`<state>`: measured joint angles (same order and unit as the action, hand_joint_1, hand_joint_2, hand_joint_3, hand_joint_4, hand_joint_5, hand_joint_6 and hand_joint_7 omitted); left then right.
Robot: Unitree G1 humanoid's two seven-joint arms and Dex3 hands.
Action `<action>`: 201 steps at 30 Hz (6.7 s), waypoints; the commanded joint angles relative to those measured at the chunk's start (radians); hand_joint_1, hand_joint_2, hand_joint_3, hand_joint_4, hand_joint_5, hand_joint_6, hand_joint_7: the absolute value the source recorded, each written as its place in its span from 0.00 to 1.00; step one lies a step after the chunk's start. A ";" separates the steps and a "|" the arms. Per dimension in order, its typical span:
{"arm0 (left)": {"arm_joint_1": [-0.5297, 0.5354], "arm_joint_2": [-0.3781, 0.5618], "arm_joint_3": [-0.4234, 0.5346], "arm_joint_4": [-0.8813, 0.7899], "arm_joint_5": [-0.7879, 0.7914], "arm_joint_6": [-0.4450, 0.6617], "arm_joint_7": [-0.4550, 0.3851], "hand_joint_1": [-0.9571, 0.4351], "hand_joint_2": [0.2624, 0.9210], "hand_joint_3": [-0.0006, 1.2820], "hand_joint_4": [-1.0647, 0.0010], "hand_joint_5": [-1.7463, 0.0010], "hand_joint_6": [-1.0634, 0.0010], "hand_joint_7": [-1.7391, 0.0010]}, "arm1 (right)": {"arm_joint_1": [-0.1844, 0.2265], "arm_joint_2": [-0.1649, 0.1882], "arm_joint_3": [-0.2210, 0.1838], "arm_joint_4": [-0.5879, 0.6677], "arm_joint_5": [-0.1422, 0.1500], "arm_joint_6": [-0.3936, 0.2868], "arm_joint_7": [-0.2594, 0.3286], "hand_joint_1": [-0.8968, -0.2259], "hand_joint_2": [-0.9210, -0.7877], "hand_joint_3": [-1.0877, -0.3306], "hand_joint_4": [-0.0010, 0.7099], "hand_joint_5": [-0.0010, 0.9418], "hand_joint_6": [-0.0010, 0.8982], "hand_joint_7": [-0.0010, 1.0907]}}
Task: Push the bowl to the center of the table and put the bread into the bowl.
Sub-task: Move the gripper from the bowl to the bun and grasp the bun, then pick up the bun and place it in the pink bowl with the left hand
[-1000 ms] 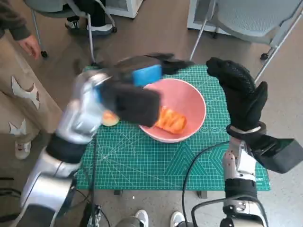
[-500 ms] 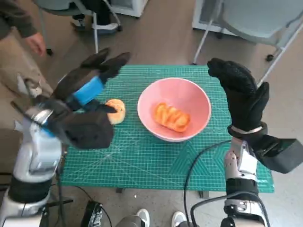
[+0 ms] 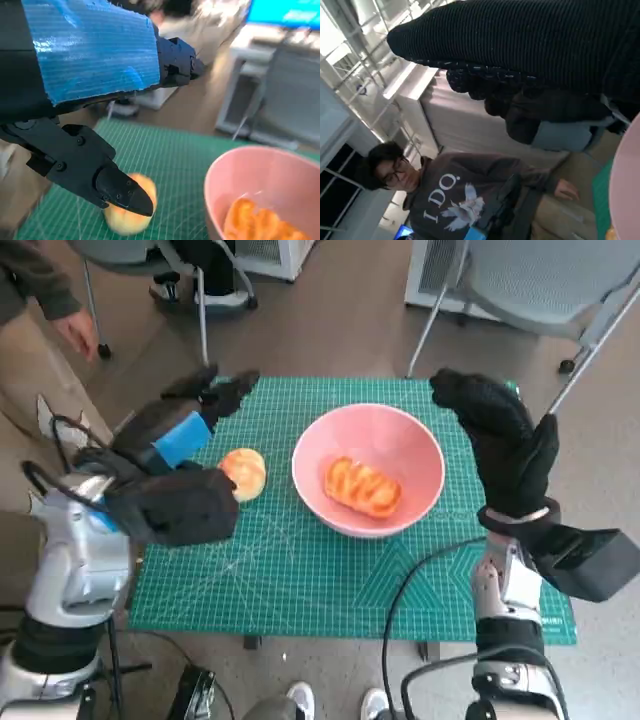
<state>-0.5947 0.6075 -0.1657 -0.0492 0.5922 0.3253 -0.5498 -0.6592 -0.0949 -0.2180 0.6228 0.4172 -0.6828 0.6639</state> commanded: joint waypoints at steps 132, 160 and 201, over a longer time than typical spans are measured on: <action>-0.471 -0.133 -0.268 0.971 0.015 -0.132 0.248 0.69 1.00 0.07 0.47 0.19 0.31 0.46 | 0.046 -0.005 -0.006 -0.038 -0.001 0.026 -0.012 0.35 0.00 0.57 0.38 0.00 0.11 0.48; -0.217 -0.160 -0.113 0.076 0.028 -0.113 0.244 0.69 0.97 0.03 0.28 0.39 0.35 0.36 | 0.045 -0.006 -0.002 -0.025 -0.005 0.016 0.002 0.38 0.00 0.56 0.37 0.00 0.11 0.48; -0.271 -0.275 -0.127 0.360 -0.180 -0.388 0.151 0.41 0.92 0.01 0.99 1.00 0.84 0.99 | 0.077 -0.013 0.000 -0.075 -0.028 0.020 -0.057 0.39 0.00 0.56 0.37 0.00 0.12 0.47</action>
<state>-0.8718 0.3131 -0.3168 0.3236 0.4381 -0.0080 -0.4044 -0.6041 -0.1085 -0.2219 0.5481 0.3931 -0.6803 0.6178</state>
